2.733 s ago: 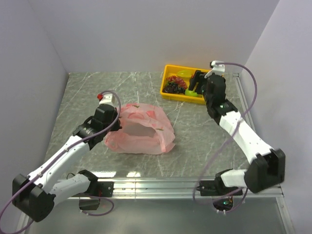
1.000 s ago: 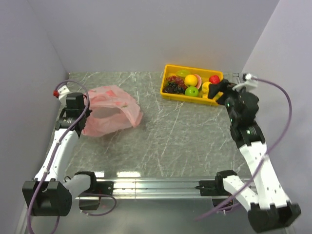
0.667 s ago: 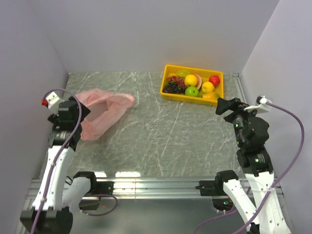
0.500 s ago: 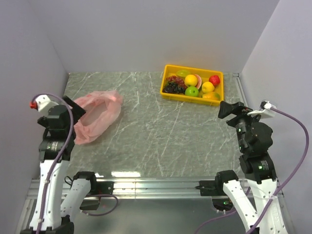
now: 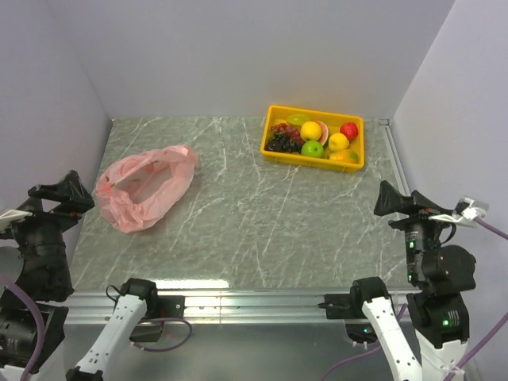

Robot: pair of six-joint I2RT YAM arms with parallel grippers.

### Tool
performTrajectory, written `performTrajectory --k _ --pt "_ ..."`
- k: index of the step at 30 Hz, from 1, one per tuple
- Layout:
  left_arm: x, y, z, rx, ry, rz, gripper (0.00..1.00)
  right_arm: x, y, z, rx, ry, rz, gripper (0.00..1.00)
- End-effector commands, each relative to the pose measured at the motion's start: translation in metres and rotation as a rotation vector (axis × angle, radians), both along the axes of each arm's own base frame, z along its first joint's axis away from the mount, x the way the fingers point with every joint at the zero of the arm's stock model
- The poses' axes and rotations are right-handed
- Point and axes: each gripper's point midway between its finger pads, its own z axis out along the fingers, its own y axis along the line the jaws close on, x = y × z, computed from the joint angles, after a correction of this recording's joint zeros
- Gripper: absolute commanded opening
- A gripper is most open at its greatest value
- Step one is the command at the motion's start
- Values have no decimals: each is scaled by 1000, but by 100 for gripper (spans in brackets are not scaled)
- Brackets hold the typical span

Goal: Untie the knot of the plastic bag and take out the fruit

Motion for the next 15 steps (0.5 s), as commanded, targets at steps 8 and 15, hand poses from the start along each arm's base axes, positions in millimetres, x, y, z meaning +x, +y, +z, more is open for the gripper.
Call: performTrajectory --k 8,15 --pt "-19 24 -12 14 -12 91 99 -24 -22 6 -89 -108 -100 98" --pt "-31 22 -3 -2 -152 28 99 -16 -22 -5 -96 -70 -104 98"
